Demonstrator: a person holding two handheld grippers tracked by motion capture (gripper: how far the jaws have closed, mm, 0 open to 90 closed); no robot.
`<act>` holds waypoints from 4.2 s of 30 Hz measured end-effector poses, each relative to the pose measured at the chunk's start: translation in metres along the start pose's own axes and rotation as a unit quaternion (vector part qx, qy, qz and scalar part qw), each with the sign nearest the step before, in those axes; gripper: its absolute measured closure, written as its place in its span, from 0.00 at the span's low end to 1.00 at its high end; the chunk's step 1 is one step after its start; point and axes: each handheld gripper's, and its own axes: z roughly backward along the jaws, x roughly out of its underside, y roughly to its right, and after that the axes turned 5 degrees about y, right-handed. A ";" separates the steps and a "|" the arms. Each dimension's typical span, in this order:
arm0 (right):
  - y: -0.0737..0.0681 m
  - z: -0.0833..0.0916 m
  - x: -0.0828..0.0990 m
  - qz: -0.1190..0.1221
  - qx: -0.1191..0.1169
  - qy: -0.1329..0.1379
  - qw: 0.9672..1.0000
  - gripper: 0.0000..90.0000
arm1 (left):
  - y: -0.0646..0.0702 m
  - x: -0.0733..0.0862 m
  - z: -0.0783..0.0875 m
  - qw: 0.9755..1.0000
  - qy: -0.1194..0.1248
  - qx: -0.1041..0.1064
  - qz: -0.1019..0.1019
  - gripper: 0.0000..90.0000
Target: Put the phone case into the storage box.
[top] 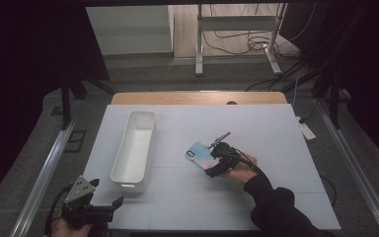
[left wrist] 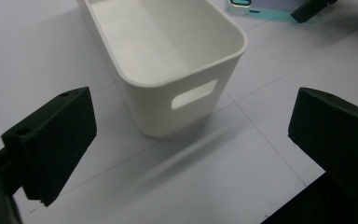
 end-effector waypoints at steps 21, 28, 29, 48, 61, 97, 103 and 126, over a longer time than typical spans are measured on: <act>-0.007 0.033 0.001 0.012 -0.027 0.060 0.998 0.19 | 0.005 -0.004 -0.001 1.000 0.006 -0.005 -0.012 0.00; -0.009 0.049 0.003 0.014 -0.035 0.086 0.996 0.19 | 0.012 -0.011 -0.001 1.000 0.021 0.012 -0.020 0.00; -0.009 0.049 0.003 0.014 -0.035 0.086 0.996 0.19 | 0.012 -0.011 -0.001 1.000 0.021 0.012 -0.020 0.00; -0.012 0.087 0.022 0.005 -0.071 0.145 0.987 0.19 | 0.018 -0.029 -0.012 0.995 0.041 0.082 -0.031 0.00; -0.017 0.105 0.031 0.000 -0.092 0.177 0.980 0.19 | 0.024 -0.042 -0.025 0.989 0.046 0.131 -0.051 0.00; -0.027 0.143 0.058 -0.013 -0.119 0.228 0.966 0.19 | 0.060 -0.091 -0.068 0.966 0.055 0.239 -0.087 0.00; -0.031 0.147 0.062 -0.009 -0.122 0.233 0.965 0.19 | 0.068 -0.097 -0.076 0.960 0.056 0.259 -0.094 0.00; -0.048 0.151 0.064 0.014 -0.141 0.250 0.958 0.19 | 0.096 -0.108 -0.098 0.938 0.049 0.322 -0.116 0.00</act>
